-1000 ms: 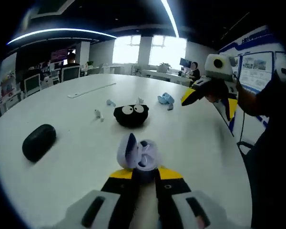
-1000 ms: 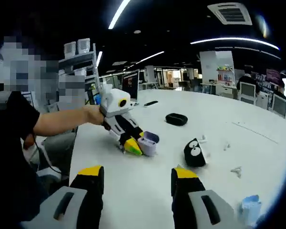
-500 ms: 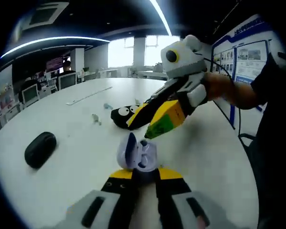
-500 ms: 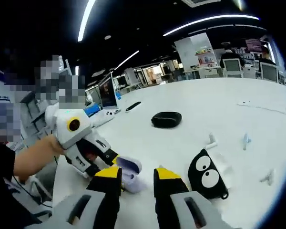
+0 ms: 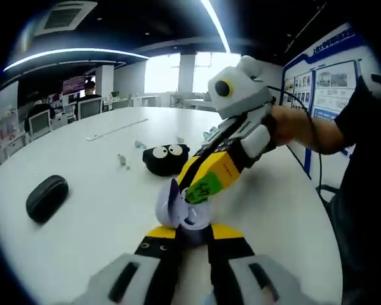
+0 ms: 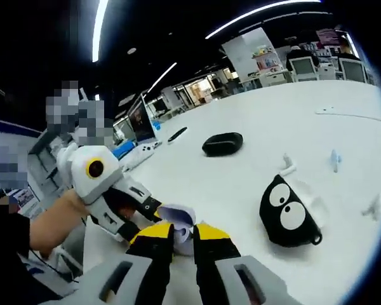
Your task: Pick up the earbuds from the table and place the earbuds into the earbud case
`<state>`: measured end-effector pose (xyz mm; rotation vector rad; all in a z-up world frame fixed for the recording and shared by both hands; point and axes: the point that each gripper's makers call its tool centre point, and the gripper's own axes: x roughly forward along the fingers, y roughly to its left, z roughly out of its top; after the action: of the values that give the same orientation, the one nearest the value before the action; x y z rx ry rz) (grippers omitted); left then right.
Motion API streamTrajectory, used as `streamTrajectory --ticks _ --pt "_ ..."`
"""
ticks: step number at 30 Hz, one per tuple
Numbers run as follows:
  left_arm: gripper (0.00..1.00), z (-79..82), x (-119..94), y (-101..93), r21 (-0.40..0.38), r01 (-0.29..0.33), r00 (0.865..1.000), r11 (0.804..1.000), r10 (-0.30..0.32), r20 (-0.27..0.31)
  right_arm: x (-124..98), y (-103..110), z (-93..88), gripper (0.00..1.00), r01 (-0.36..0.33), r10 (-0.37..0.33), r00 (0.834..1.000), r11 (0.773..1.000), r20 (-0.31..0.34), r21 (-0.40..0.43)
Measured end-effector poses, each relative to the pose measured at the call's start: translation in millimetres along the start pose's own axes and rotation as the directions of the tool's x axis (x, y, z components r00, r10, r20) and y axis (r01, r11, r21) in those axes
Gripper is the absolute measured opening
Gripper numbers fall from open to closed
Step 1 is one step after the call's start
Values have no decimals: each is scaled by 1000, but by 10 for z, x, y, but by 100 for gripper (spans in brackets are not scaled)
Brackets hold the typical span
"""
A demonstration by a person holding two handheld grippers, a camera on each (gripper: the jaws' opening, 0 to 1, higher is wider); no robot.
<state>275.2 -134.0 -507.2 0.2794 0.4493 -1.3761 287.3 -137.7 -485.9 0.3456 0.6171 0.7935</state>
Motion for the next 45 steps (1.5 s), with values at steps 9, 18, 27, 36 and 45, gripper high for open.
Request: streamTrajectory --ticks 9,18,27,36,45 --pt "19 183 137 -306 42 40 999 998 -40 -1 -383 46 -78 12 33 -34 998 999 44 33" --pt "19 301 402 -681 65 97 995 993 -98 11 -834 26 -265 12 94 -99 992 994 78 60" --pt "19 237 465 -955 80 163 986 983 -165 23 -1022 103 -506 12 134 -147 982 985 120 113" --pt "19 183 508 -989 86 164 985 983 -167 31 -1022 84 -558 12 155 -168 977 983 132 104" --pt "19 178 478 -1007 54 163 982 985 -168 91 -986 110 -572 24 153 -154 982 988 111 17"
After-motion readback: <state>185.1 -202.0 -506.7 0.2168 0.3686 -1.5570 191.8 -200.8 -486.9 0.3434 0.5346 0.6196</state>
